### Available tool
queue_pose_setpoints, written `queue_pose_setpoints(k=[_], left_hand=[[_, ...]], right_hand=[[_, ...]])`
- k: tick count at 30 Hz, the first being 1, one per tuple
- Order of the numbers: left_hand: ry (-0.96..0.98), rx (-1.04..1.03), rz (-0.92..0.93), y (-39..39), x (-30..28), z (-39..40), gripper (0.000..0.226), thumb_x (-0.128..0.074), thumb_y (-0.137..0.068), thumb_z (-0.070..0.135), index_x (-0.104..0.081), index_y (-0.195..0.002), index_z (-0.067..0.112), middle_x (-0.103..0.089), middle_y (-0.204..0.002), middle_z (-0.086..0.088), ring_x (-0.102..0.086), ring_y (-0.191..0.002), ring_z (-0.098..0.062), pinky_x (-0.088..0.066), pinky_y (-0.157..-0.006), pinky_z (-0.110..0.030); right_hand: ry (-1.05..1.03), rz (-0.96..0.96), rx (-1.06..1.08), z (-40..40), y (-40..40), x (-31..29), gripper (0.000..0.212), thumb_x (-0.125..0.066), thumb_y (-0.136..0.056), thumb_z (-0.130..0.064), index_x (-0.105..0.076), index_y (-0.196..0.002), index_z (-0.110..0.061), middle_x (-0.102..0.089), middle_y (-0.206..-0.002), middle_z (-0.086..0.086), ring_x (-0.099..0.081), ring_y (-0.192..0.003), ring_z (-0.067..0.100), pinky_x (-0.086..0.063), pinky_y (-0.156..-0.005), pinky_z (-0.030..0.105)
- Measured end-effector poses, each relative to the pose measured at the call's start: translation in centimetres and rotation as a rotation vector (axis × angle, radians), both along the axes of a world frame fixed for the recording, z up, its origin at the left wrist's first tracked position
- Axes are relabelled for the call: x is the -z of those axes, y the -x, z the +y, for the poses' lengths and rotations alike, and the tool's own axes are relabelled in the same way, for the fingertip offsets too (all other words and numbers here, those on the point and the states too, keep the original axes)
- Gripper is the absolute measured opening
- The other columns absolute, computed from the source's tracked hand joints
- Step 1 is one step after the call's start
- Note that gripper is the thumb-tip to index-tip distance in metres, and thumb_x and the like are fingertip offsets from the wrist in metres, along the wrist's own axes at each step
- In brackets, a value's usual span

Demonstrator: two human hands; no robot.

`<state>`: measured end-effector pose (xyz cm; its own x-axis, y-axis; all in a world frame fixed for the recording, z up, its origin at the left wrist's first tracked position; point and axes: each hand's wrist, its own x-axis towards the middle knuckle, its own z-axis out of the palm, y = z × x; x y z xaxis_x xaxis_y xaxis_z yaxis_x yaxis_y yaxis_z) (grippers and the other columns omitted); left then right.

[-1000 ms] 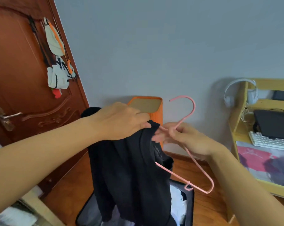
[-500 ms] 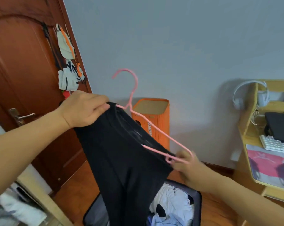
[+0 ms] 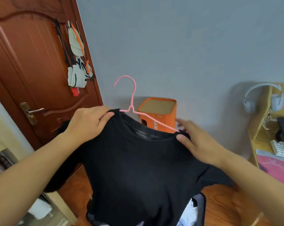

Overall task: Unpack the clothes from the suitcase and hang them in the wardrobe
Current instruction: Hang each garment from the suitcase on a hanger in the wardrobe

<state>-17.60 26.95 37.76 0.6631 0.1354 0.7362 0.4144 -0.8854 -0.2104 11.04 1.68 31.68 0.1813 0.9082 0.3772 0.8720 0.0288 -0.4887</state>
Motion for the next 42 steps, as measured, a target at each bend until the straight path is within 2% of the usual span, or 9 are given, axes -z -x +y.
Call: queue_pose_setpoints(k=[4, 14, 16, 19, 22, 27, 29, 32, 42], left_hand=[[0.134, -0.007, -0.004, -0.5, -0.6, -0.8, 0.059, -0.027, -0.105, 0.058, -0.069, -0.096, 0.017, -0.067, -0.076, 0.003, -0.065, -0.067, -0.023, -0.052, -0.059, -0.041], [0.323, -0.216, -0.066, 1.1, 1.0, -1.6, 0.037, -0.037, -0.106, 0.049, -0.057, -0.126, 0.025, -0.065, -0.114, 0.001, -0.065, -0.098, -0.025, -0.055, -0.076, -0.044], [0.663, -0.209, -0.183, 2.9, 3.2, -0.4, 0.021, -0.041, -0.108, 0.040, -0.058, -0.109, 0.027, -0.068, -0.101, -0.006, -0.065, -0.093, -0.032, -0.049, -0.075, -0.045], [0.701, -0.330, -0.143, 6.3, 5.2, 3.0, 0.026, -0.045, -0.106, 0.033, -0.051, -0.084, 0.022, -0.063, -0.070, -0.010, -0.064, -0.073, -0.038, -0.043, -0.063, -0.044], [0.802, -0.681, 0.054, 8.1, 3.7, 5.3, 0.030, -0.046, -0.105, 0.039, -0.059, -0.083, 0.023, -0.068, -0.090, -0.014, -0.065, -0.092, -0.043, -0.049, -0.077, -0.045], [0.480, -0.229, -0.231, 1.7, -1.3, -0.6, 0.029, -0.048, -0.105, 0.034, -0.067, -0.121, 0.020, -0.059, -0.118, 0.002, -0.055, -0.110, -0.018, -0.047, -0.095, -0.039], [0.494, -0.082, 0.000, -0.7, -3.2, -4.1, 0.038, -0.038, -0.104, 0.050, -0.060, -0.127, 0.029, -0.060, -0.112, 0.013, -0.057, -0.101, -0.010, -0.049, -0.087, -0.034], [0.362, -0.126, 0.261, -1.3, -2.4, -4.4, 0.034, -0.023, -0.103, 0.052, -0.049, -0.102, 0.029, -0.062, -0.087, 0.009, -0.060, -0.073, -0.019, -0.053, -0.068, -0.045], [0.300, -0.226, 0.064, 6.9, -3.6, 3.3, 0.041, -0.019, -0.099, 0.054, -0.052, -0.093, 0.029, -0.063, -0.073, 0.011, -0.063, -0.064, -0.014, -0.056, -0.061, -0.042]], right_hand=[[0.082, -0.146, 0.179, 0.4, -0.6, -0.1, 0.056, -0.014, -0.093, -0.064, -0.046, -0.088, -0.019, -0.054, -0.065, 0.000, -0.054, -0.062, 0.024, -0.043, -0.061, 0.040], [-0.231, -0.284, 0.292, 1.3, -0.5, -3.8, 0.052, -0.022, -0.098, -0.061, -0.055, -0.100, -0.021, -0.063, -0.072, 0.004, -0.059, -0.071, 0.038, -0.044, -0.061, 0.041], [-0.259, -0.236, 0.303, 0.9, -1.7, -4.8, 0.056, -0.021, -0.092, -0.063, -0.057, -0.098, -0.021, -0.059, -0.066, 0.000, -0.057, -0.066, 0.034, -0.042, -0.059, 0.039], [-0.253, -0.298, 0.281, 0.9, -3.0, -6.0, 0.052, -0.025, -0.095, -0.062, -0.058, -0.095, -0.022, -0.058, -0.065, -0.002, -0.054, -0.064, 0.030, -0.039, -0.058, 0.037], [-0.227, -0.272, 0.252, 1.0, -3.7, -6.5, 0.044, -0.030, -0.098, -0.060, -0.058, -0.093, -0.025, -0.058, -0.066, -0.003, -0.054, -0.065, 0.028, -0.041, -0.059, 0.038], [-0.199, -0.314, 0.131, 3.7, -0.4, -6.5, 0.030, -0.040, -0.099, -0.048, -0.060, -0.092, -0.027, -0.061, -0.069, -0.009, -0.056, -0.065, 0.021, -0.043, -0.060, 0.035], [-0.199, -0.299, 0.089, 4.9, 0.6, -6.6, 0.032, -0.040, -0.099, -0.049, -0.062, -0.090, -0.027, -0.058, -0.067, -0.012, -0.053, -0.063, 0.017, -0.042, -0.060, 0.035], [-0.251, -0.268, 0.020, 6.0, 1.6, -6.9, 0.035, -0.041, -0.098, -0.051, -0.066, -0.090, -0.028, -0.061, -0.070, -0.013, -0.056, -0.065, 0.010, -0.046, -0.061, 0.033], [-0.343, 0.036, -0.063, 10.2, 5.1, -7.4, 0.020, -0.054, -0.103, -0.027, -0.072, -0.105, -0.021, -0.065, -0.105, -0.027, -0.061, -0.099, -0.002, -0.045, -0.083, 0.013]])
